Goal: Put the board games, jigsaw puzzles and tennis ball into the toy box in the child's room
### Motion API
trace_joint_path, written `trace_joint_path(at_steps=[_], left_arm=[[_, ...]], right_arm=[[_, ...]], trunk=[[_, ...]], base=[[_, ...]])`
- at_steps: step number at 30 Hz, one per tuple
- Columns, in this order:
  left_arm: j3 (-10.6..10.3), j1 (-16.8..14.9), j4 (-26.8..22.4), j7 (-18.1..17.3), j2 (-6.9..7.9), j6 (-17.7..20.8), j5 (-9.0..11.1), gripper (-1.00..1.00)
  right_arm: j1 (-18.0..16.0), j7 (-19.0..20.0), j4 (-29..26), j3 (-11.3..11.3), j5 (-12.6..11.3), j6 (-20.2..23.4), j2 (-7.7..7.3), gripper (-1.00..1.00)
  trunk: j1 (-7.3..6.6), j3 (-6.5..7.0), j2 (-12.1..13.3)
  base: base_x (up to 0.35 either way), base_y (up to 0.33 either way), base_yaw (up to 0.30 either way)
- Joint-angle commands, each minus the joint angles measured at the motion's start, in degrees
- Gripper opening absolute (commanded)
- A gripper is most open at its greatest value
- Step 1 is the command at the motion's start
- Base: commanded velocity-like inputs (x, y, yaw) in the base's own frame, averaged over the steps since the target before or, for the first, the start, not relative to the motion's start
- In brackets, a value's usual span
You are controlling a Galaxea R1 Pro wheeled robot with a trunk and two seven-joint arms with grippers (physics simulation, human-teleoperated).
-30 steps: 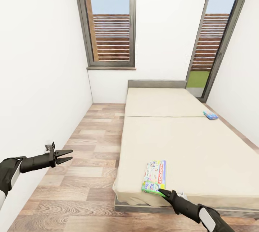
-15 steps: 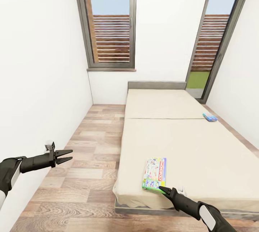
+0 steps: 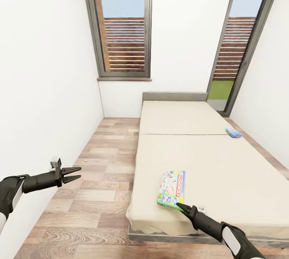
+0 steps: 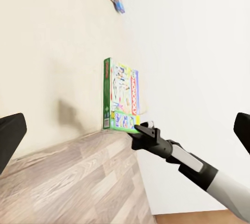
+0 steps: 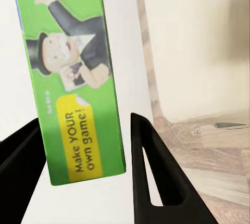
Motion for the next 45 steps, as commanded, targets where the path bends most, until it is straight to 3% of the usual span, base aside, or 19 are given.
trace_joint_path(at_steps=[1,8,14,17,32,45], left_arm=[[0.07,-0.03,-0.01,-0.32,-0.01,0.61,-0.24,1.0],[0.07,-0.03,-0.01,-0.32,-0.06,0.53,-0.24,1.0],[0.07,-0.03,-0.12,-0.32,-0.09,0.56,-0.24,1.0],[0.07,-0.03,-0.12,-0.32,-0.09,0.59,-0.24,1.0],[-0.01,-0.05,-0.17,-0.32,-0.09,0.69,-0.36,1.0],[-0.06,-0.19,-0.14,-0.32,-0.09,1.09,-0.53,1.0]], right_arm=[[-0.02,0.12,-0.66,-0.09,0.07,0.34,0.0,-1.0],[0.18,1.06,-8.34,0.01,-0.45,1.55,-0.2,-1.0],[0.61,9.3,-9.55,-0.51,-0.68,1.6,-0.62,-1.0],[0.67,10.52,-9.58,-0.58,-0.72,1.71,-0.85,-1.0],[0.71,11.12,-9.54,-0.86,-0.89,1.82,-0.98,-1.0],[0.78,11.81,-9.54,-0.93,-1.01,1.84,-1.13,-1.0]], trunk=[[-0.23,0.13,0.39],[-1.77,1.38,3.2],[-3.08,2.46,5.6],[-3.74,3.0,6.81],[-7.04,5.74,12.82],[-9.89,8.62,18.04]], base=[[0.0,0.0,0.0],[0.0,0.0,0.0],[0.0,0.0,0.0],[0.0,0.0,0.0],[0.0,0.0,-0.009],[0.0,0.0,-0.216]])
